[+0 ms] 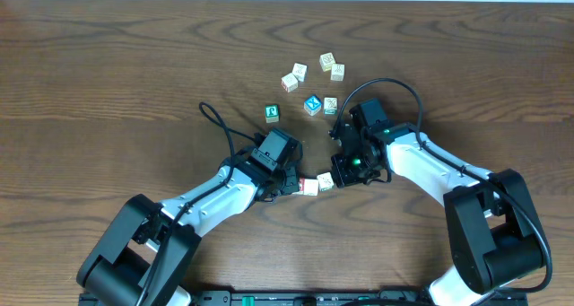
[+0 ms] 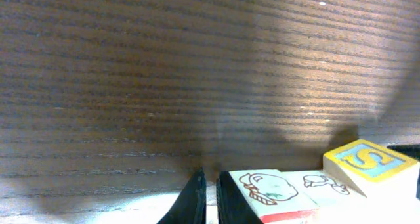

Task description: Lift 3 blocks

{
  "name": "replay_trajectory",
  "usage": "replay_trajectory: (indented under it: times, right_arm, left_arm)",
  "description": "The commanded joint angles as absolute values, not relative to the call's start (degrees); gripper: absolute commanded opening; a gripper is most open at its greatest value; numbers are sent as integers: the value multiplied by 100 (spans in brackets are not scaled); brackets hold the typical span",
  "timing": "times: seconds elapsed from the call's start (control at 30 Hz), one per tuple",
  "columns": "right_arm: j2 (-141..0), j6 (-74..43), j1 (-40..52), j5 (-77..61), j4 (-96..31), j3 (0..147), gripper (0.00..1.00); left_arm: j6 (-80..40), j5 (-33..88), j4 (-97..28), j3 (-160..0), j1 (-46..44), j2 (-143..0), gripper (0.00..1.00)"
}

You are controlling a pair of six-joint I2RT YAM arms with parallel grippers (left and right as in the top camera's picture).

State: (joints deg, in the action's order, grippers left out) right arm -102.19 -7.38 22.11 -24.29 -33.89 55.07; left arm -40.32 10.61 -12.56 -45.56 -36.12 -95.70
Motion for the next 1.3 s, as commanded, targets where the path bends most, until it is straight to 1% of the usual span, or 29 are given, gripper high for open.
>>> replay_trajectory:
  times: [0.0, 0.23, 0.5, 0.63, 0.83, 0.93, 1.27]
  right_arm:
    - [-10230, -832, 2261, -2379, -3516, 5474, 1]
    - [-10230, -921, 2261, -2018, -3524, 5474, 1]
    - [-10230, -1024, 2261, -1949, -3621, 5474, 1]
    - [-10230, -1024, 2252, -1747, -3321, 5474, 1]
    - [-10230, -963, 2250, -1850, -2742, 5474, 1]
    - [-10230, -803, 2274, -2265, -2665, 5474, 1]
    - [-10230, -674, 2357, -2300, -2628, 5474, 1]
  left_arm:
    - [-4062, 1111, -1253, -4521, -3614, -9603, 9]
    - [-4060, 1111, -1258, -4521, -3614, -9603, 9]
    - [-4060, 1111, -1256, -4521, -3614, -9603, 9]
    - [-4060, 1090, -1284, -4521, -3614, -9603, 9]
    - [-4060, 1090, -1280, -4521, -3614, -9603, 9]
    - [-4060, 1090, -1275, -4521, -3614, -9603, 10]
    - [-4060, 1092, -1275, -4521, -3614, -9603, 10]
